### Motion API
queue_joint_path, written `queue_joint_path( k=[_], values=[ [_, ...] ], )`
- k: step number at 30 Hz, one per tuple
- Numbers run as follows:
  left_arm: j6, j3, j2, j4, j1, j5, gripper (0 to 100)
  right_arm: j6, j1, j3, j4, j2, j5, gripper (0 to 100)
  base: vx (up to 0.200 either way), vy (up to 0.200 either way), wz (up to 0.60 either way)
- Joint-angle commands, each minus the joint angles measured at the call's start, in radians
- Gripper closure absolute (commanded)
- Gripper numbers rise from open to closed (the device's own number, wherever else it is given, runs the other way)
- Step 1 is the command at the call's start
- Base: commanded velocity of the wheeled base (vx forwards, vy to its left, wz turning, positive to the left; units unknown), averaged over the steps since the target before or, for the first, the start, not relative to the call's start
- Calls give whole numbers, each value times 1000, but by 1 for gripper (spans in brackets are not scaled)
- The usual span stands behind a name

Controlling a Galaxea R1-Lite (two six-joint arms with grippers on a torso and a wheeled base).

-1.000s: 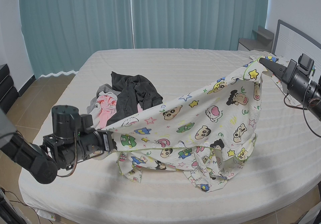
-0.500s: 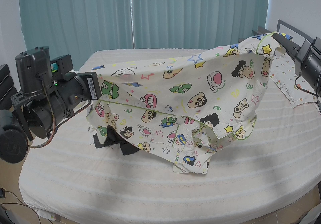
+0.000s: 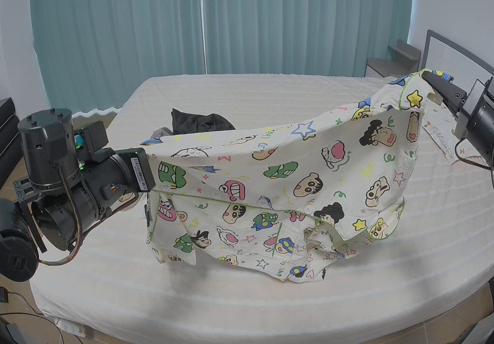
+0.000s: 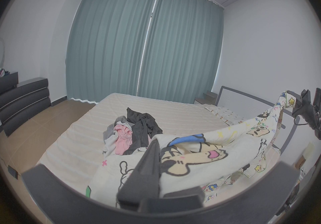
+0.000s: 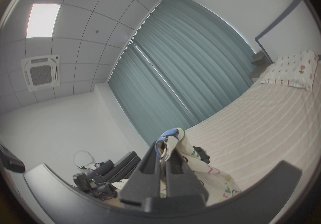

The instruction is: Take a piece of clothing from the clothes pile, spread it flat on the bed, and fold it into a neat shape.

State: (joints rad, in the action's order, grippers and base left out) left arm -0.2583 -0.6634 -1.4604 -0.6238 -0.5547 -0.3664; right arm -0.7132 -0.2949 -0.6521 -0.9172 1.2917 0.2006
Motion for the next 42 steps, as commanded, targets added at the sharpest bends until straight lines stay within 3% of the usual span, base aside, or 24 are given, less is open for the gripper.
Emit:
queue_joint_path(
  k=[1, 10, 14, 17, 42],
  values=[
    [-12, 21, 31, -2, -11, -2, 100, -40, -18, 2, 3, -37, 2, 100, -200, 0, 0],
    [-21, 56, 97, -2, -24, 0, 100, -40, -18, -12, 3, -63, 3, 100, -89, 0, 0],
    [-101, 59, 101, -2, -48, 0, 100, -40, -18, -11, 3, -74, 22, 100, 0, 0, 0],
    [-107, 61, 98, -2, -53, 1, 100, -40, -18, -11, 3, -74, 22, 100, 0, 0, 0],
    [-101, 44, 51, -77, -74, -2, 100, -40, 0, -38, 9, -74, 23, 100, 0, -200, 0]
  ],
)
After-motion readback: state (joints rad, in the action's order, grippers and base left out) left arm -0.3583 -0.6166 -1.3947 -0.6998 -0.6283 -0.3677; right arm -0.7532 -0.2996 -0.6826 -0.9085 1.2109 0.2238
